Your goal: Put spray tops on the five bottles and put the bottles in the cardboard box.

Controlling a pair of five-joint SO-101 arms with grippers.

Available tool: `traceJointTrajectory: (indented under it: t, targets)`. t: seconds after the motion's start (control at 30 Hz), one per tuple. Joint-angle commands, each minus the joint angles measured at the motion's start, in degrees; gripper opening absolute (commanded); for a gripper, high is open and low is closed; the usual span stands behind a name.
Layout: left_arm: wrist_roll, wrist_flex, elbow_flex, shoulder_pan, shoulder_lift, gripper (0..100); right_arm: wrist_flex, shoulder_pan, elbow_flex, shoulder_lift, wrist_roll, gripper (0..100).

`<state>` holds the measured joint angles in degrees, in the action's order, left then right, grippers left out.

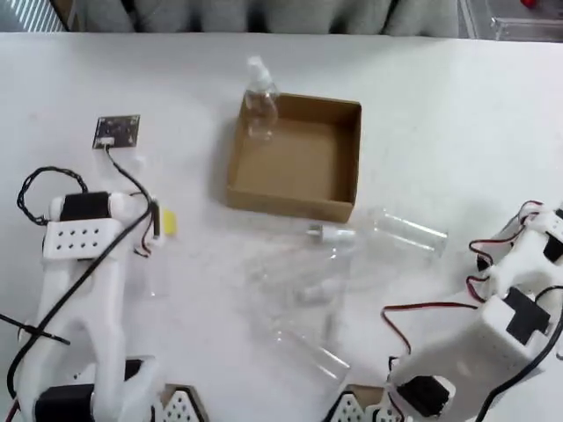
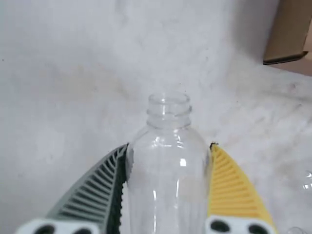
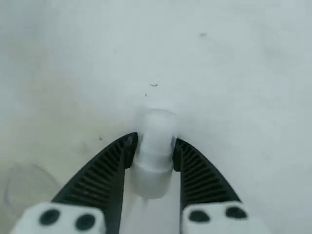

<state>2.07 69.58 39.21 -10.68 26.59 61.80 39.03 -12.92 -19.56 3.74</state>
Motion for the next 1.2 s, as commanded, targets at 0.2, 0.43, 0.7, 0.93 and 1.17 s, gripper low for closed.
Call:
traceJointTrajectory:
  t: [0.2, 0.43, 0.7, 0.93, 1.17]
  targets:
    - [0.6, 2.3, -1.3, 1.3, 17.3, 2, 21.0, 3.0, 23.6, 0.3, -8.0, 1.7]
    - [0.7, 0.8, 4.9, 13.7, 35.5, 2, 31.1, 3.1, 28.4, 7.2, -11.6, 1.7]
    - [0.7, -16.0, 15.5, 26.4, 54.5, 2, 31.3, 4.4, 22.4, 23.6, -12.4, 1.7]
    - [0.7, -29.3, 22.9, 37.9, 64.7, 2, 31.4, 4.1, 20.7, 34.7, -12.0, 1.7]
    - [0.7, -35.7, 30.5, 39.6, 66.2, 2, 30.6, 4.0, 20.7, 48.9, -12.7, 1.8]
